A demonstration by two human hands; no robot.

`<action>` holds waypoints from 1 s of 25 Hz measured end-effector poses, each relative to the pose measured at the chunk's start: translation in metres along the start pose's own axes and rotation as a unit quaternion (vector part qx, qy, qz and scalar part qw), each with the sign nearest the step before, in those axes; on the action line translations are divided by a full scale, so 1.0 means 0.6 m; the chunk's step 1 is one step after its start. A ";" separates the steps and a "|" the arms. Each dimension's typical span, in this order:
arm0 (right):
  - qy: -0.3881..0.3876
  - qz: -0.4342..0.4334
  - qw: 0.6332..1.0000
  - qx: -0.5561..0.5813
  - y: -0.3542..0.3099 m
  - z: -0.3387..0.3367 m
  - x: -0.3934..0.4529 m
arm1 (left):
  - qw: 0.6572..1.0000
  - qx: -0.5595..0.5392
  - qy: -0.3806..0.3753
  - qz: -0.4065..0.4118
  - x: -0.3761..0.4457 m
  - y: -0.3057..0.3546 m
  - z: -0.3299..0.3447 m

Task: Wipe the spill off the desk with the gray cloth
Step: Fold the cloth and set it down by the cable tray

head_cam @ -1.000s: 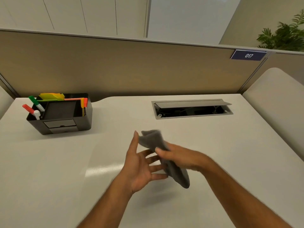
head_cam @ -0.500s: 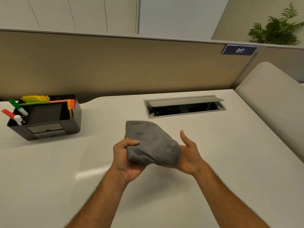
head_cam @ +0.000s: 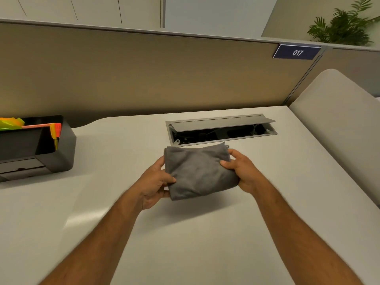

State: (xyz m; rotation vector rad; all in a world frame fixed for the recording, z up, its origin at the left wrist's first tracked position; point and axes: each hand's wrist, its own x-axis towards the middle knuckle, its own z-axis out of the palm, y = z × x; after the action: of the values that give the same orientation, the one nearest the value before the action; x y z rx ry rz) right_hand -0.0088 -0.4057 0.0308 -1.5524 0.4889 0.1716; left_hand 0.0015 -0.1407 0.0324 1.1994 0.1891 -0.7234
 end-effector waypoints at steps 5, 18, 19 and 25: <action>0.055 -0.041 0.968 -0.240 -0.025 -0.064 0.099 | 0.995 0.099 0.015 0.010 0.106 0.012 0.053; 0.178 -0.107 0.853 -0.478 0.032 -0.073 0.183 | 0.946 0.277 0.151 0.074 0.201 -0.015 0.073; 0.192 -0.110 0.841 -0.494 0.032 -0.072 0.177 | 0.934 0.301 0.171 0.087 0.194 -0.013 0.062; 0.268 -0.179 0.853 -0.410 0.024 -0.019 0.117 | 0.885 0.363 0.230 0.176 0.114 -0.004 -0.038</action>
State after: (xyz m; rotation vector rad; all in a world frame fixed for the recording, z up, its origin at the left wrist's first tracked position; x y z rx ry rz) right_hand 0.0460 -0.4301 -0.0103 -2.5286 0.5800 -0.4162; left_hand 0.0576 -0.1488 -0.0122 2.0600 0.0829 -0.1562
